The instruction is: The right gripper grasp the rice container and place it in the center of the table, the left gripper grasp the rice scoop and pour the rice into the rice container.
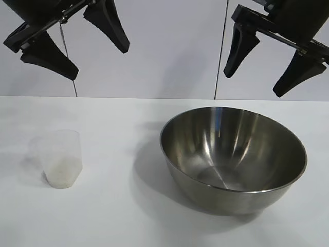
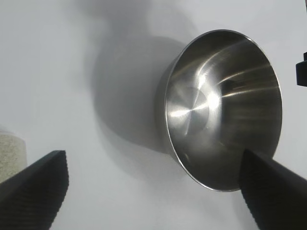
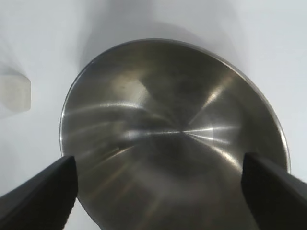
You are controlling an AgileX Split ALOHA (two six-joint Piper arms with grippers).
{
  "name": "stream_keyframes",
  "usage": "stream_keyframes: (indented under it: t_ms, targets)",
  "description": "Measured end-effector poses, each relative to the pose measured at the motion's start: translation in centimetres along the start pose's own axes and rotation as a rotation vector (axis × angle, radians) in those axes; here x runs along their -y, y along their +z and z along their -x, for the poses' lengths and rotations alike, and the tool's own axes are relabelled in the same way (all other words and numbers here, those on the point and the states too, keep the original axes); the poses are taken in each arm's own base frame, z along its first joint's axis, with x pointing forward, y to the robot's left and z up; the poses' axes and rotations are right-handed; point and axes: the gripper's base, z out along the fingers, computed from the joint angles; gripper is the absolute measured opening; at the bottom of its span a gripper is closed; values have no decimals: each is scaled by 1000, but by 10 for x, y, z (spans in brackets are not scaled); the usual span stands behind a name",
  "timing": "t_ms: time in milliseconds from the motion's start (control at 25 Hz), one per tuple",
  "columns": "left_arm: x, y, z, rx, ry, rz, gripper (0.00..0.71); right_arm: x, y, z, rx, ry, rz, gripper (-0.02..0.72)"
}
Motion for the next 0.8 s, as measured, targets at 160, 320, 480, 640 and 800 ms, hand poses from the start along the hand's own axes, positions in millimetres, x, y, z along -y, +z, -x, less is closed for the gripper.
stream_keyframes:
  t_ms: [160, 320, 480, 640, 800]
  targets:
    - [0, 0, 0, 0, 0, 0, 694, 0, 0, 0, -4, 0, 0, 639]
    - [0, 0, 0, 0, 0, 0, 694, 0, 0, -1, -7, -1, -2, 639]
    - [0, 0, 0, 0, 0, 0, 694, 1, 0, -1, -12, -19, -12, 639]
    - [0, 0, 0, 0, 0, 0, 694, 8, 0, -2, -20, -65, -88, 639]
    - [0, 0, 0, 0, 0, 0, 694, 14, -5, -4, -32, -90, -171, 639]
